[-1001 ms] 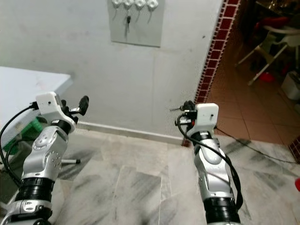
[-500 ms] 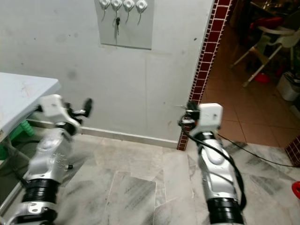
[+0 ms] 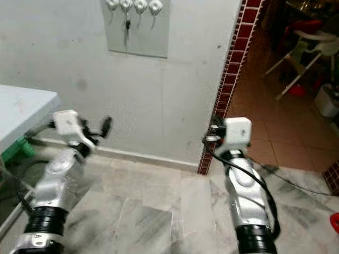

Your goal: Hang keys on a hook

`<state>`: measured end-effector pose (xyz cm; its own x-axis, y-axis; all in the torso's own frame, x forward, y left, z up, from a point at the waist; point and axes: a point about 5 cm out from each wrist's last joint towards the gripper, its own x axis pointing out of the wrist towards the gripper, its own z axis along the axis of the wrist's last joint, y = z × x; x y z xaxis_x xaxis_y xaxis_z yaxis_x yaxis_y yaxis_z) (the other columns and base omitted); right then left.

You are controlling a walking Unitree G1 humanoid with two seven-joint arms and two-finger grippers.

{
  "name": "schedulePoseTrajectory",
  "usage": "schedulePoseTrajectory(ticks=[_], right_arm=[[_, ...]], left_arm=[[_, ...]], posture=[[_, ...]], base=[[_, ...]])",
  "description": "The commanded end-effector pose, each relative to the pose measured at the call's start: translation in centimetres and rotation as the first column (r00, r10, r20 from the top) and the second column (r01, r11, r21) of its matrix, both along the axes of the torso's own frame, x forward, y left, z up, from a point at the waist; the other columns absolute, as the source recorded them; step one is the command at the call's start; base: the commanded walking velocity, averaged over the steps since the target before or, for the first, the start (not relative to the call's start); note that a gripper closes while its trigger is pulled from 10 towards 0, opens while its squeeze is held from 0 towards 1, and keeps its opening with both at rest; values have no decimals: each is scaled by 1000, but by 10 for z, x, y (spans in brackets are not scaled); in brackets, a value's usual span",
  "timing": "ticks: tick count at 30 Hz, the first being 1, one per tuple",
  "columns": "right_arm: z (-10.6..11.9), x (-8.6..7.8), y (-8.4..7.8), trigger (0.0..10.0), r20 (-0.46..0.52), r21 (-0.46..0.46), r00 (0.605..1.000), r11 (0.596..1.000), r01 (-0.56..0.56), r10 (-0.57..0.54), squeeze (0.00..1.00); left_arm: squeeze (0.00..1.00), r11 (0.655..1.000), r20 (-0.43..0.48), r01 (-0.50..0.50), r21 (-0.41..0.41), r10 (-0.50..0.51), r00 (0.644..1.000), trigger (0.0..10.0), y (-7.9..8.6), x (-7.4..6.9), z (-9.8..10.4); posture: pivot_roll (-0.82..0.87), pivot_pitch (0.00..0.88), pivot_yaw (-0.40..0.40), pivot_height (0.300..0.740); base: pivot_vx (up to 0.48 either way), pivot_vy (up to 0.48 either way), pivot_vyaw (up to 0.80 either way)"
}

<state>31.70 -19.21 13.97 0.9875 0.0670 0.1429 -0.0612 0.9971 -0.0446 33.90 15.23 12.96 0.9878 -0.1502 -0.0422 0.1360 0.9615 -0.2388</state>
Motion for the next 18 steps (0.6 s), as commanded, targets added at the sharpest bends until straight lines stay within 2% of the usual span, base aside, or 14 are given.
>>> schedulePoseTrajectory(ticks=[1,18], right_arm=[[5,2,11,10000,22,-1,999,999,-33,33,0],[4,2,13,10000,18,-13,999,999,-41,41,0]], left_arm=[[0,999,10,-28,18,27,1000,10000,11,1,4],[0,999,-6,-38,21,38,999,10000,11,-1,2]], posture=[[27,0,-23,740],[29,0,-26,740]], base=[[322,0,0],[339,0,0]])
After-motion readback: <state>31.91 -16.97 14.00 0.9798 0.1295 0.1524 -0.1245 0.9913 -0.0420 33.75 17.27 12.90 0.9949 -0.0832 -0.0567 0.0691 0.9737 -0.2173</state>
